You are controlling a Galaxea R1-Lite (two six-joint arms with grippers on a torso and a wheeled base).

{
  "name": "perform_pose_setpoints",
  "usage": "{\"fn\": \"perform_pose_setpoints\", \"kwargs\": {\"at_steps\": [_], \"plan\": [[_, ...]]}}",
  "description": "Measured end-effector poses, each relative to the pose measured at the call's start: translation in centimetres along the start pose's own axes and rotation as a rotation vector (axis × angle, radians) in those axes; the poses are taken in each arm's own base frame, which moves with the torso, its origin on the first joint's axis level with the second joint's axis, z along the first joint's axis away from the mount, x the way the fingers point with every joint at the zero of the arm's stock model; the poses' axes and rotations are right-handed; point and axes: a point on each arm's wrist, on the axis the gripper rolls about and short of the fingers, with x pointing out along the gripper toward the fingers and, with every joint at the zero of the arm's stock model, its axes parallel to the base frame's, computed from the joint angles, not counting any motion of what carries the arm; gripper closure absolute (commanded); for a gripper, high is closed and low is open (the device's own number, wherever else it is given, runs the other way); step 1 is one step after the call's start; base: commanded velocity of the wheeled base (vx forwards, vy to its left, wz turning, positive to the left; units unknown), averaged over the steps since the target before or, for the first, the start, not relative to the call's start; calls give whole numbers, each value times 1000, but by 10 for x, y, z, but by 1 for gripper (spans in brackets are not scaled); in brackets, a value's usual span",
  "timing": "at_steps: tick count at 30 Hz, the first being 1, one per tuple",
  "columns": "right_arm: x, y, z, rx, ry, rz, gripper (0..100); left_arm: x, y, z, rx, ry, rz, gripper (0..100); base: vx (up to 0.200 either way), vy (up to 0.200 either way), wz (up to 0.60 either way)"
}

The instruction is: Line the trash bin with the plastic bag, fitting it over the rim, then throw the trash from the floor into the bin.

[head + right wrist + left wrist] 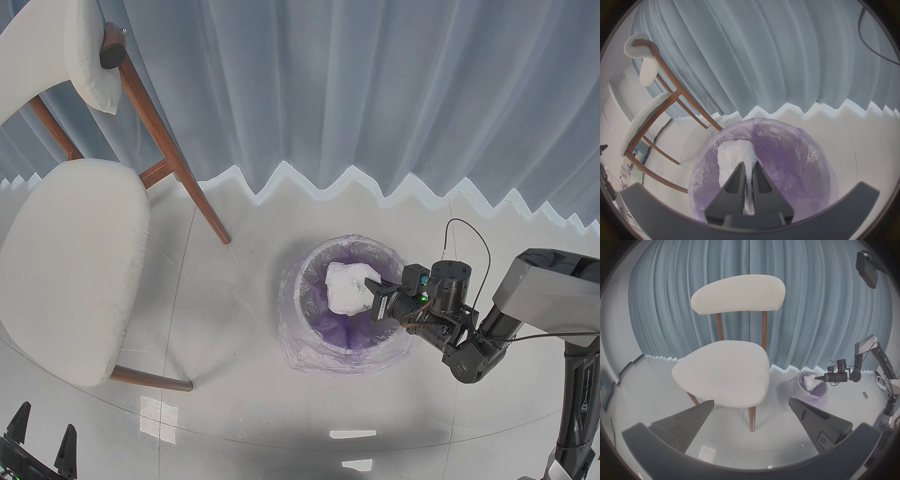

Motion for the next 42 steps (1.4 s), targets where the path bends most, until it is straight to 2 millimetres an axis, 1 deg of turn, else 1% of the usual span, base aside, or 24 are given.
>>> {"fn": "perform_pose_setpoints", "kwargs": {"at_steps": [1,5,11,14,16,21,24,26,27,29,32,37,42], "plan": [[0,0,-1,3,3,-1,0,0,0,0,0,0,0,0,0,0,0],[1,1,-2,29,7,-1,0,0,0,0,0,0,0,0,0,0,0],[-1,14,0,57,-3,5,0,0,0,0,0,0,0,0,0,0,0],[-4,24,8,56,-25,26,0,0,0,0,0,0,1,0,0,0,0],[-8,28,14,56,-38,29,0,0,0,0,0,0,1,0,0,0,0],[-29,31,39,60,-90,25,0,0,0,0,0,0,0,0,0,0,0],[-52,22,57,63,-124,-2,0,0,0,0,0,0,0,0,0,0,0],[-73,14,69,65,-146,-30,0,0,0,0,0,0,0,0,0,0,0],[-87,7,76,64,-163,-53,0,0,0,0,0,0,1,0,0,0,0],[-106,-1,84,57,-182,-83,0,0,0,0,0,0,1,0,0,0,0],[-152,-12,94,24,-214,-143,0,0,0,0,0,2,1,0,0,0,0],[-219,-14,97,-25,-250,-210,0,0,0,0,0,1,1,0,0,0,0],[-271,-10,89,-52,-231,-266,0,0,0,0,-1,1,2,0,0,0,0]]}}
